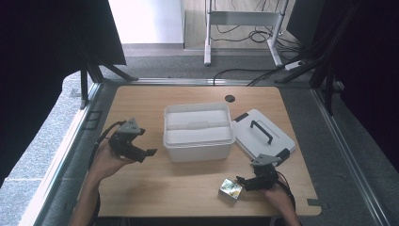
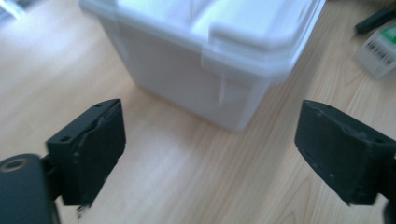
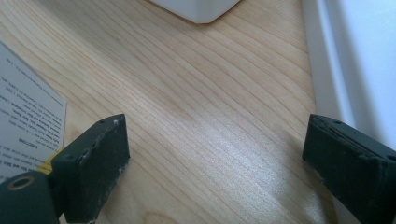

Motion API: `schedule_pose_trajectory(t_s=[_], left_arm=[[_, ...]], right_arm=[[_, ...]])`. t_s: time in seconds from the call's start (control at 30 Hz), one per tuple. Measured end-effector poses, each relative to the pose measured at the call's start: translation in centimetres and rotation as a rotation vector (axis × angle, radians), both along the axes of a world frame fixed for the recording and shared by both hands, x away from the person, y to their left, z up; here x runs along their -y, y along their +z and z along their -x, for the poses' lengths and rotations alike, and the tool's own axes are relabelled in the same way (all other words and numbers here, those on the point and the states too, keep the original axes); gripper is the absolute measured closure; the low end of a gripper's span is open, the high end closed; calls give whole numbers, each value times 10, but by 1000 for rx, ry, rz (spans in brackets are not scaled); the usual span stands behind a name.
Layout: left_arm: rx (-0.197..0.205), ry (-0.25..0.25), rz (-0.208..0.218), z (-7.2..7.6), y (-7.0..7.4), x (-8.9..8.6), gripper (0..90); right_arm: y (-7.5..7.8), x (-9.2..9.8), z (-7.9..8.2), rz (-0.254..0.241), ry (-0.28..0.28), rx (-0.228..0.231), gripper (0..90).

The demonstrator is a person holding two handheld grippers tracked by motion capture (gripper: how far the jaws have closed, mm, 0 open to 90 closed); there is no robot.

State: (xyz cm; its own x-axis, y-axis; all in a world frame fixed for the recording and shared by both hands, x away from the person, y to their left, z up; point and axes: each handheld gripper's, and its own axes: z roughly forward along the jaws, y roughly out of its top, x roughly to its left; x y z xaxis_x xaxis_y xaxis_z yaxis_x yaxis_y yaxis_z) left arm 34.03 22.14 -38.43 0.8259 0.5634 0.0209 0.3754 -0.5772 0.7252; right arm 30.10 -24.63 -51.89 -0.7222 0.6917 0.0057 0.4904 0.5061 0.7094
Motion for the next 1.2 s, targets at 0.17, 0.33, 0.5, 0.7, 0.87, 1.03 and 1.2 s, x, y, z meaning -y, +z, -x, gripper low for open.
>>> schedule_pose_trajectory(t_s=[0.17, 0.33, 0.5, 0.7, 0.87, 1.03, 1.2], left_arm=[[17, -71, -25, -24, 27, 22, 172], [15, -141, -62, -47, 37, 52, 208], [5, -188, -92, -64, 36, 79, 246], [-27, -272, -147, -87, 25, 120, 351], [-47, -300, -173, -100, 13, 136, 453], [-65, -320, -190, -109, 1, 143, 554], [-75, -342, -193, -116, -5, 144, 657]], right_arm=[[0, 0, 0, 0, -2, 1, 70], [0, 0, 0, 0, -5, 4, 80], [0, 0, 0, -8, -17, 3, 96], [0, 1, 0, -8, -20, 10, 109], [0, 1, 0, -8, -20, 7, 111], [0, 1, 1, -8, -22, 5, 112], [0, 1, 1, -8, -22, 6, 114]])
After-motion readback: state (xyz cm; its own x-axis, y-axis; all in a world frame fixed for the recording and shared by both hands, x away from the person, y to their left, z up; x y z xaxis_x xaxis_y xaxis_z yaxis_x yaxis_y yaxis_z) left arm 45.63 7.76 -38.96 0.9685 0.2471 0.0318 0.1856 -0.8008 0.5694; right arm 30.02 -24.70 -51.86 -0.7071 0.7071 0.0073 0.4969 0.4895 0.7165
